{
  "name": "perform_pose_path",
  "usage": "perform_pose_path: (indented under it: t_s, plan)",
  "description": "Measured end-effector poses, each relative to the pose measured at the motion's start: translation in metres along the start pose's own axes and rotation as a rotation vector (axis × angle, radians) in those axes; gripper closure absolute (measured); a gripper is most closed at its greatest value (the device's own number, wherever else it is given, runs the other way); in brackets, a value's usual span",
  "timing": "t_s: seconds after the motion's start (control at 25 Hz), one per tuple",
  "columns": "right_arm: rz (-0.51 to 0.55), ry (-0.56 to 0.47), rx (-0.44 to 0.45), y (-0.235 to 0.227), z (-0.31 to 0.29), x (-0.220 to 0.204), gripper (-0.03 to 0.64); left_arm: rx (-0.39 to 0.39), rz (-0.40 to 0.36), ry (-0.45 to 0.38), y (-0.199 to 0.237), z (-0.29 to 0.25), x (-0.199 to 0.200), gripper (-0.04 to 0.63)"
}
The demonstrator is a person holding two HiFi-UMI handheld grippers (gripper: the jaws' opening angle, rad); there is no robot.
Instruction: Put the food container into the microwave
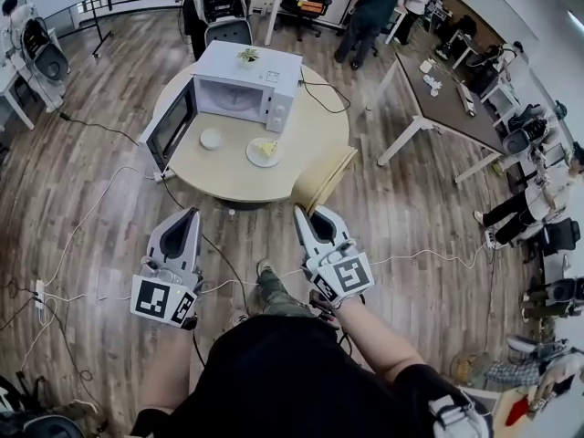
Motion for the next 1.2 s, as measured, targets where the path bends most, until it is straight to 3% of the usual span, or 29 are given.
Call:
perform_pose_path:
  t_s: [0.44,1.2]
  plan:
    - [-0.043,0.005,0.039,-0.038,-0.046,-0.027,0.584,0.063,-0.014,0.043,0.027,-0.036,-0.029,0.577]
    - [-0.122,-0.007,0.112,-0.121,-0.145,-0.086,0.584,0.11,-0.052,0.096,0.082,-0.145,-0.092,0.577]
Point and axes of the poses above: the fingertips, and each gripper's own axes: z backward along the fingers, y to its left, x out of its top, the point moved 2 cm from there along z, backward along the fingers, and after that the axes turned 15 degrees about -y, right-handed, at the moved point
